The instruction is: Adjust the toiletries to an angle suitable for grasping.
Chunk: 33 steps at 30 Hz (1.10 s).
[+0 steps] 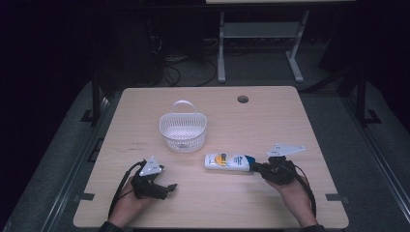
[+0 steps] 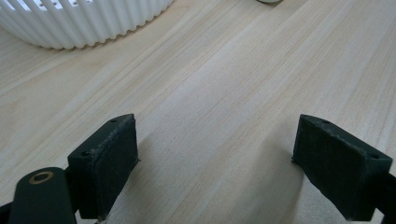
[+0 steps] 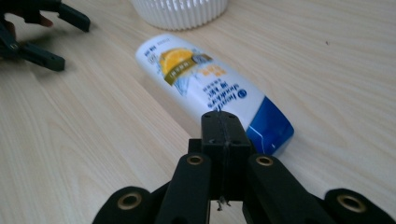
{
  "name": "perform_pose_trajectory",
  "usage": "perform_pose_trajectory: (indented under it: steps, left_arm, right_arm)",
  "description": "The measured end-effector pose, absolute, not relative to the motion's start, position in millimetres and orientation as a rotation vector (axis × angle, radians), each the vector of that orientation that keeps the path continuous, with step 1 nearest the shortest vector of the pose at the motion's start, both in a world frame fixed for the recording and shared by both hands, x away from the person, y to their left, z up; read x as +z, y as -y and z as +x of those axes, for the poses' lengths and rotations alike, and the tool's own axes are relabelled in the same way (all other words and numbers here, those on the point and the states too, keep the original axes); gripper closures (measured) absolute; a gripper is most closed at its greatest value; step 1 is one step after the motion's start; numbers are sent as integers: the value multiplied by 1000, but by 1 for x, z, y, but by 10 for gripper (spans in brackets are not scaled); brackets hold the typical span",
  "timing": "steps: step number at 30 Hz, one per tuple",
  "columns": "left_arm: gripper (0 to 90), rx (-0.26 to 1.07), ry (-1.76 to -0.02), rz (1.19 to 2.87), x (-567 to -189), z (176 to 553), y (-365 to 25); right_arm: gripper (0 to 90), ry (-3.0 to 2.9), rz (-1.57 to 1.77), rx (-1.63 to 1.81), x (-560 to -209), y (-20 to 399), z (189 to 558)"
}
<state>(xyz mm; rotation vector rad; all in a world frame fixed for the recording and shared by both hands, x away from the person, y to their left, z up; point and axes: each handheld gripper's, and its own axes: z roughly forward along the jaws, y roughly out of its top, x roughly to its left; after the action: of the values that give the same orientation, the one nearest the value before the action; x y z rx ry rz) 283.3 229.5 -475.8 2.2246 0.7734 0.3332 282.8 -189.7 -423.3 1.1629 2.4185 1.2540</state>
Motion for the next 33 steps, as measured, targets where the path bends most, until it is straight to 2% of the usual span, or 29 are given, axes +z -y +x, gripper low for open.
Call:
perform_pose_trajectory:
  steps: [13, 33]
  left_arm:
    - [129, 333, -774, 2225, -476, 283, -229]
    - [129, 333, -771, 2222, -476, 283, -229]
  right_arm:
    - [896, -2415, 1138, 1326, -406, 165, 303]
    - [896, -2460, 1065, 1331, -405, 108, 342]
